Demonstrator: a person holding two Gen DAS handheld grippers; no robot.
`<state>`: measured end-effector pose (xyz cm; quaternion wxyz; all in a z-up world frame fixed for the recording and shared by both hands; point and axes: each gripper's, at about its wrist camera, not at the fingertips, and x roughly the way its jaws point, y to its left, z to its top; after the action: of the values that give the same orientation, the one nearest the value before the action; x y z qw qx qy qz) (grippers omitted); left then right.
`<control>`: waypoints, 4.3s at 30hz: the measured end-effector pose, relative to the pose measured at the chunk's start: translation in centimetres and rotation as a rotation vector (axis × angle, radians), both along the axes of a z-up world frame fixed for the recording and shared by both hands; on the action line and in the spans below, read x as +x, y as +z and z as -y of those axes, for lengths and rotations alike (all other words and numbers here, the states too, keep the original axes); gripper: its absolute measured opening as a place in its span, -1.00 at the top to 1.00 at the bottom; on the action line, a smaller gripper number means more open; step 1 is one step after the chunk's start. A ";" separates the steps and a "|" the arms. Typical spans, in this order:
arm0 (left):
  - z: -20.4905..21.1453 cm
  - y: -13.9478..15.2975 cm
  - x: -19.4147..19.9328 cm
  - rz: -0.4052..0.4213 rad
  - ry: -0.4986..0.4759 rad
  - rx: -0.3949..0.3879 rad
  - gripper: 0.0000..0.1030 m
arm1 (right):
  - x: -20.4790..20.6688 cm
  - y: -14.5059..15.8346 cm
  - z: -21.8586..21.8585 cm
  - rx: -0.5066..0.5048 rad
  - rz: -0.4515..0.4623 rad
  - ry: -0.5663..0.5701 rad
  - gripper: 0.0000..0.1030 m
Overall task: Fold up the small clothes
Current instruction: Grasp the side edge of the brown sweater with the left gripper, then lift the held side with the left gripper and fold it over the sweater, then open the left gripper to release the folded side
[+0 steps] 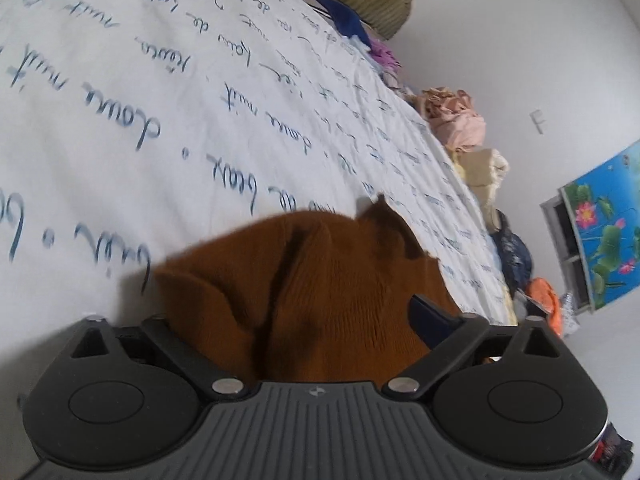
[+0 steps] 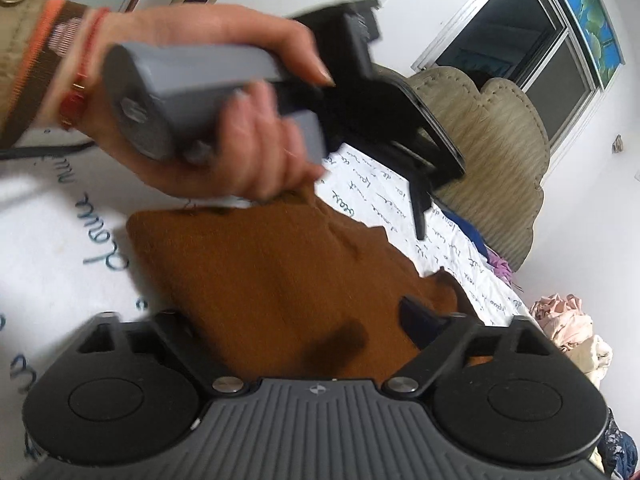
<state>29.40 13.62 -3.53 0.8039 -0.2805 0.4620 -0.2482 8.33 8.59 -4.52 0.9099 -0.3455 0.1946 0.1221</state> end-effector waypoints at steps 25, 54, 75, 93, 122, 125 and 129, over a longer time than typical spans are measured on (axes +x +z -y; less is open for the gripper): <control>9.5 8.0 -3.6 0.249 -0.009 0.559 0.73 | -2.9 4.1 5.1 0.249 -0.030 0.014 0.79; 25.1 12.2 -6.9 0.413 -0.075 0.720 0.73 | -6.7 6.8 20.7 0.534 0.034 -0.199 0.84; 36.0 8.4 -6.9 0.406 -0.197 0.799 0.73 | -7.9 4.5 29.0 0.686 -0.018 -0.340 0.84; 40.3 6.0 -7.9 0.425 -0.267 0.868 0.73 | -8.7 3.6 31.6 0.814 -0.087 -0.349 0.84; 34.3 9.5 -9.9 0.574 -0.075 0.767 -0.75 | -8.2 1.3 38.2 1.257 -0.308 -0.393 0.31; 31.7 8.2 -11.7 0.560 -0.074 0.786 -0.75 | -8.1 1.0 39.3 1.320 -0.332 -0.402 0.54; 28.4 6.6 -14.4 0.551 -0.064 0.807 -0.75 | -8.1 1.4 39.5 1.274 -0.356 -0.395 0.55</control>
<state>14.96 -14.75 3.06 0.9328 0.1438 0.2999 -0.1390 0.21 -30.94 -3.08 0.8948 0.3238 0.2907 0.0996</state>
